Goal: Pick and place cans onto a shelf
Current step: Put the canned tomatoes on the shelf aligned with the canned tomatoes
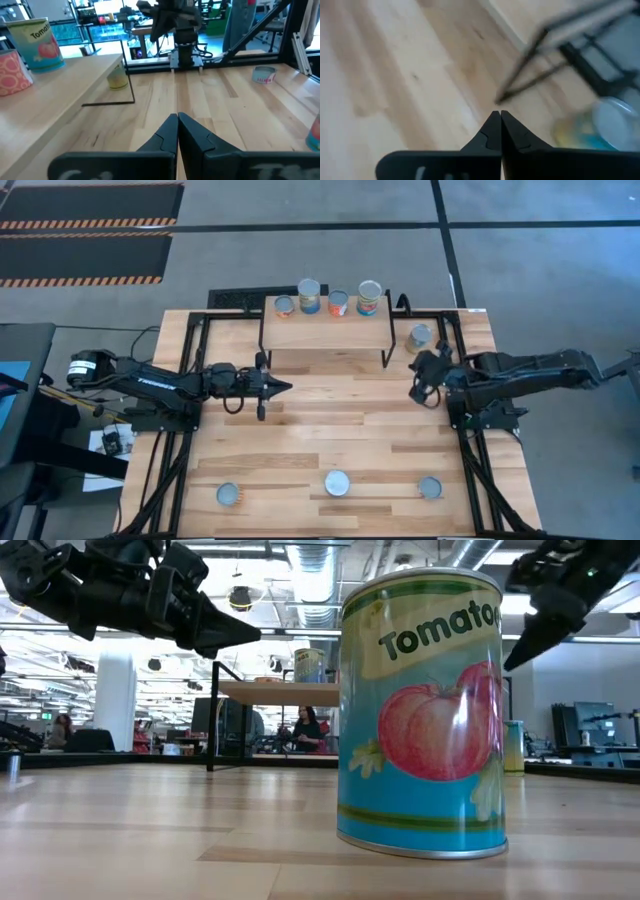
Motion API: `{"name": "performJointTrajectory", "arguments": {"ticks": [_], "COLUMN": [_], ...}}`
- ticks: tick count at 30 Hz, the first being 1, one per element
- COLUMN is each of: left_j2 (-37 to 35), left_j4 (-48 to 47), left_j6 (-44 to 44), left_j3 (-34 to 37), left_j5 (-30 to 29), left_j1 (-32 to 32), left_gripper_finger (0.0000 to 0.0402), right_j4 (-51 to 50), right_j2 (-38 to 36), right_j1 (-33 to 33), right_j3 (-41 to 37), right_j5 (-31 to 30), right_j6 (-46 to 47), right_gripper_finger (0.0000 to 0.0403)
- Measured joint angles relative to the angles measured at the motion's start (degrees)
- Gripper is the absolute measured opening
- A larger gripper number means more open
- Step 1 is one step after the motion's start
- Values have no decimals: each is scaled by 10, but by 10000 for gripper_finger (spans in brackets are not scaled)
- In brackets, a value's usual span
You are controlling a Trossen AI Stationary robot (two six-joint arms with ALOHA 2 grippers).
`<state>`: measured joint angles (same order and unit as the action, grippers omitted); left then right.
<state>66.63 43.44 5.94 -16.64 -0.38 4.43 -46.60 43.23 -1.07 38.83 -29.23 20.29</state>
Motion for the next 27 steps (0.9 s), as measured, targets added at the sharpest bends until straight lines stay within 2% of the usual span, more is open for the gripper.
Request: {"name": "performJointTrajectory", "arguments": {"ticks": [3,5,10,12,14,20,27], "left_j2": [0,0,0,0,0,0,0], "left_j4": [-8,-11,-19,-20,-20,-33,-41], "left_j6": [-1,-1,2,2,2,4,9], "left_j3": [0,0,0,0,0,0,0], "left_j5": [0,0,0,0,0,0,0], "left_j1": [0,0,0,0,0,0,0], "left_gripper_finger": [2,2,2,2,2,2,2], "right_j4": [66,114,261,291,294,277,164], "right_j2": [11,32,116,158,200,334,474], "right_j1": [9,-21,-145,-190,-223,-281,-328], "right_j3": [0,0,0,9,33,145,329], "right_j5": [93,121,121,106,83,74,82], "right_j6": [-22,-22,-28,-22,-3,20,18], "right_gripper_finger": [4,4,4,4,5,15,59]}}
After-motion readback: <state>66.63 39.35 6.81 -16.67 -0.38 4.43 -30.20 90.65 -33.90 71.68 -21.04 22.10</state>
